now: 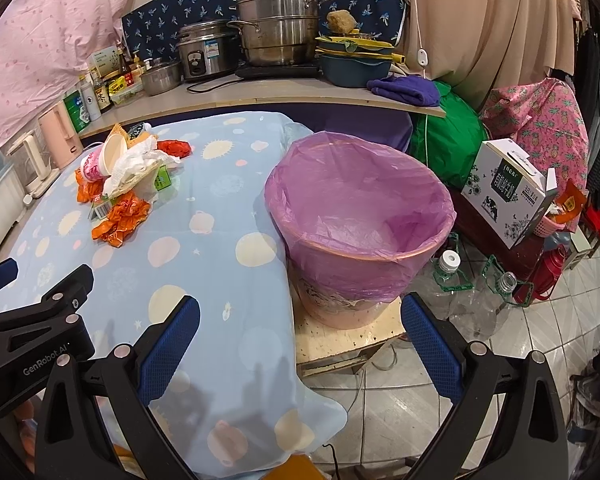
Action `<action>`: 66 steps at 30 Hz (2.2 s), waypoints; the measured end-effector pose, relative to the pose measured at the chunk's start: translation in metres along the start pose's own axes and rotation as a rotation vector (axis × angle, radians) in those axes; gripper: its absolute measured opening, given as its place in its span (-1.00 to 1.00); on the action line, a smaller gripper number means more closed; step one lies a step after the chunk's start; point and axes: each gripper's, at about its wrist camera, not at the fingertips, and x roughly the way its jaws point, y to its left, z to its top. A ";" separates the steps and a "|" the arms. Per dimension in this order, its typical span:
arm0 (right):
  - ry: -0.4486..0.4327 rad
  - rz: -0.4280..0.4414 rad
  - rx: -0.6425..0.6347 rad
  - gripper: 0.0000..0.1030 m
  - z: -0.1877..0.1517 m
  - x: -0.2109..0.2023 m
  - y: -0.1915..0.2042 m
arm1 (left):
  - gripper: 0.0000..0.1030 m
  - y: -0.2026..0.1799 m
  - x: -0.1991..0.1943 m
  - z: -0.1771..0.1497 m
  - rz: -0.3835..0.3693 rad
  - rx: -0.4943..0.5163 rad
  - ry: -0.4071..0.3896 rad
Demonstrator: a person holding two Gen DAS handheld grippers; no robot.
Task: Collect trash
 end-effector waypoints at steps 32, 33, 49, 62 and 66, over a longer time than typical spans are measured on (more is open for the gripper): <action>0.005 -0.015 0.005 0.87 -0.001 -0.002 -0.003 | 0.86 -0.001 -0.002 0.000 -0.022 0.006 0.001; 0.004 -0.015 0.004 0.87 -0.001 -0.002 -0.003 | 0.86 -0.001 -0.002 0.000 -0.019 0.006 0.002; 0.046 -0.012 -0.017 0.87 0.025 0.033 0.012 | 0.86 0.027 0.042 0.020 -0.045 -0.056 0.060; 0.079 0.033 -0.068 0.87 0.058 0.086 0.056 | 0.86 0.094 0.137 0.042 -0.070 -0.234 0.135; 0.094 0.036 -0.073 0.87 0.065 0.100 0.064 | 0.86 0.093 0.163 0.048 -0.102 -0.217 0.129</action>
